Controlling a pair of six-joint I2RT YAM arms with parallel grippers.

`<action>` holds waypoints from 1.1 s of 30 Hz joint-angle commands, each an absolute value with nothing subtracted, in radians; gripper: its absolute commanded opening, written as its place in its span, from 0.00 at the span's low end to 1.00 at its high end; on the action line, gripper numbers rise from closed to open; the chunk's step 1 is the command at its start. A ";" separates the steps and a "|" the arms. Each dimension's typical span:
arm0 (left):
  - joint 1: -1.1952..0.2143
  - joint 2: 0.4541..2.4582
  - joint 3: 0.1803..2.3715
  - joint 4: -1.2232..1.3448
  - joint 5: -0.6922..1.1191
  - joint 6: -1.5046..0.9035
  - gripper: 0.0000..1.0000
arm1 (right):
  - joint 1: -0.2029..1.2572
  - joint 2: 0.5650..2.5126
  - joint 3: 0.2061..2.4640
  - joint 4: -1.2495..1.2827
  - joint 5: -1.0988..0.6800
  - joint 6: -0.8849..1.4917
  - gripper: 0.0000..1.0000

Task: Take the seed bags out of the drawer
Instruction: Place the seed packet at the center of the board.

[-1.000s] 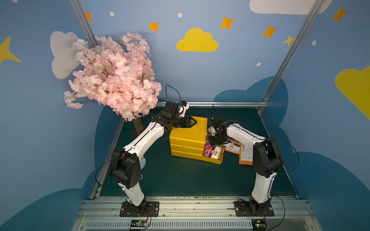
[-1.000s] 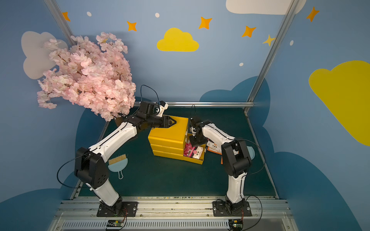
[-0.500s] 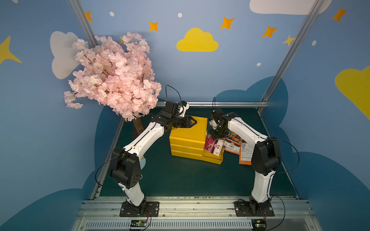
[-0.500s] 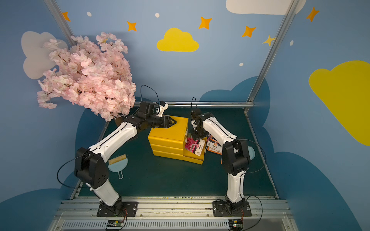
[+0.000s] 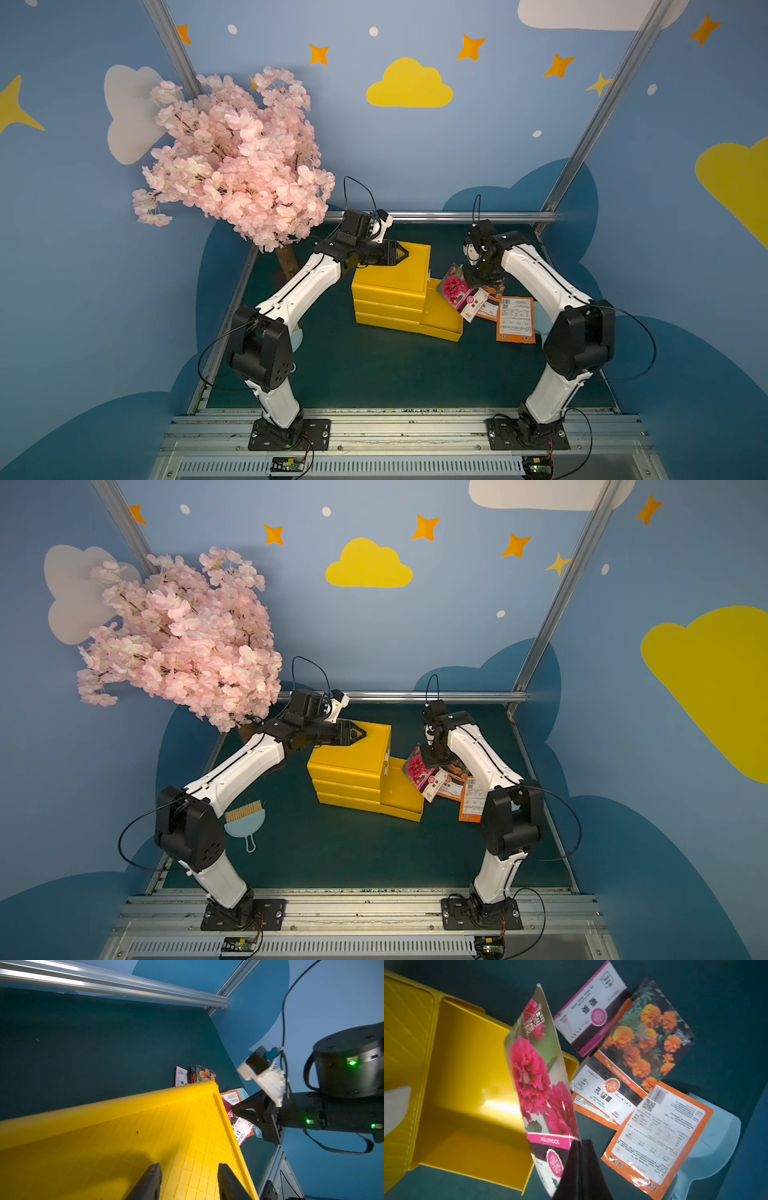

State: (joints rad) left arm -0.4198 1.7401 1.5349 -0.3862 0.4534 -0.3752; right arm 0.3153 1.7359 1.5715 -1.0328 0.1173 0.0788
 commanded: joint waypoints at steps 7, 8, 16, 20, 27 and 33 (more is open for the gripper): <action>-0.419 1.836 1.461 -0.678 0.413 -0.399 0.50 | 0.023 1.474 1.364 -0.835 -0.136 0.226 0.00; -0.419 1.835 1.462 -0.678 0.413 -0.399 0.50 | -0.013 1.456 1.342 -0.804 -0.158 0.251 0.00; -0.420 1.833 1.458 -0.676 0.414 -0.402 0.50 | -0.159 1.494 1.222 -0.624 -0.293 0.371 0.00; -0.420 1.827 1.454 -0.676 0.413 -0.402 0.50 | -0.172 1.594 1.231 -0.623 -0.388 0.340 0.00; -0.420 1.819 1.444 -0.679 0.405 -0.402 0.50 | -0.172 1.661 1.190 -0.605 -0.319 0.330 0.00; -0.420 1.820 1.445 -0.676 0.404 -0.403 0.50 | -0.165 1.657 1.170 -0.630 -0.245 0.313 0.42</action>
